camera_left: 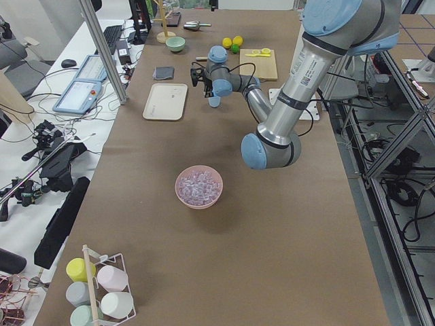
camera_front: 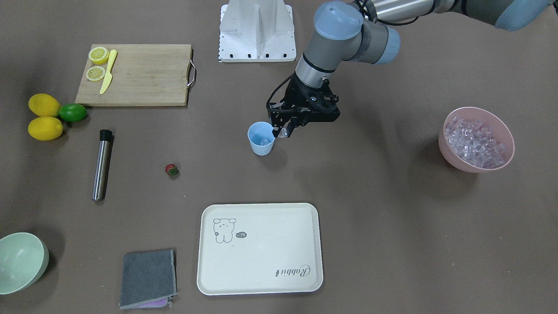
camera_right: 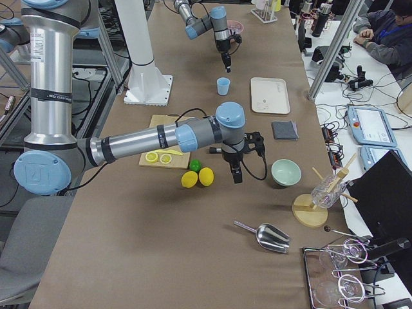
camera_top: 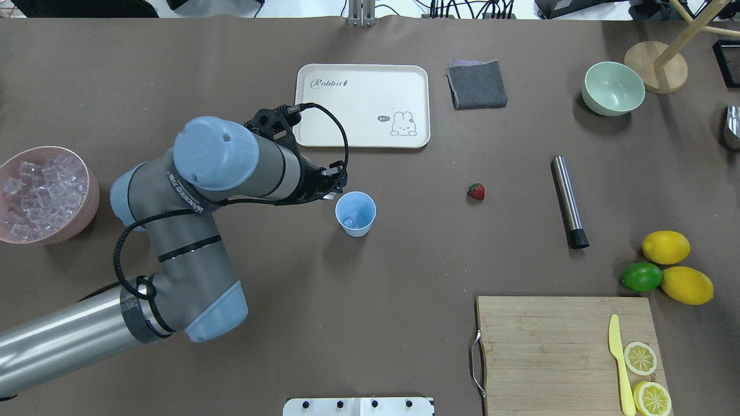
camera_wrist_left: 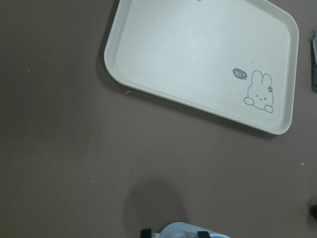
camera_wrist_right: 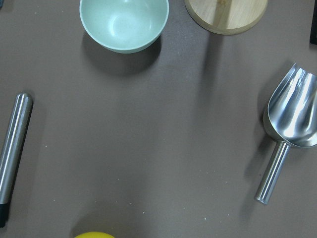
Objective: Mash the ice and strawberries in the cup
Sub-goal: 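Carry the ice cube with the left gripper to the light-blue cup and release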
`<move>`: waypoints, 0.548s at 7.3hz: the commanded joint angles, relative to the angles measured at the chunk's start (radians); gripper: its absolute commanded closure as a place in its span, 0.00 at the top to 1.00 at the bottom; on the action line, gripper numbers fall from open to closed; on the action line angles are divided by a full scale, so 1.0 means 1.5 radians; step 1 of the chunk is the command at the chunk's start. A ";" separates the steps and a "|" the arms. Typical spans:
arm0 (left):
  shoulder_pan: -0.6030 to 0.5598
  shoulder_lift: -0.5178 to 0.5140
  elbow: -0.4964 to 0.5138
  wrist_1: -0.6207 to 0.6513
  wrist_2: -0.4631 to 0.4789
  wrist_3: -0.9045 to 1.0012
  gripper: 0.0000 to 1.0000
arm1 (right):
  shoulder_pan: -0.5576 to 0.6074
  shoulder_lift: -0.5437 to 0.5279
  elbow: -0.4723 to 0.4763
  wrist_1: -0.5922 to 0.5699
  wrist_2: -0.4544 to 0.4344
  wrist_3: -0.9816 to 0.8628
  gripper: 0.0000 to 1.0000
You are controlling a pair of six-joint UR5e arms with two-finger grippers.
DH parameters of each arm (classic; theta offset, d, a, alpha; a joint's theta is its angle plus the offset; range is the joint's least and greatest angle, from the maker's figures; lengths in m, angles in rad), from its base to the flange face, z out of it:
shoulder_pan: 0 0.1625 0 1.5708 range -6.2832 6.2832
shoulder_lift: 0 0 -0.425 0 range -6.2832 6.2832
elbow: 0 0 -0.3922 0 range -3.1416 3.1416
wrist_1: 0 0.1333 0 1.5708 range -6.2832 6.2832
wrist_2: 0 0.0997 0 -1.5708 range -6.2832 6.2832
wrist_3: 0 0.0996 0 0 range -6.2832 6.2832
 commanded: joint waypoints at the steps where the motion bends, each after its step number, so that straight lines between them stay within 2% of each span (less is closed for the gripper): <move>1: 0.037 -0.012 0.008 0.001 0.046 -0.029 0.00 | 0.000 0.000 0.000 0.000 0.000 0.000 1.00; 2: 0.044 -0.013 0.008 0.001 0.047 -0.030 0.00 | 0.000 0.000 0.000 0.000 0.000 0.000 1.00; 3: 0.045 -0.014 0.007 0.000 0.047 -0.031 0.08 | 0.000 0.000 0.000 0.000 0.000 0.000 1.00; 4: 0.046 -0.017 0.006 -0.001 0.053 -0.048 0.82 | -0.001 0.000 0.000 0.000 0.000 0.000 1.00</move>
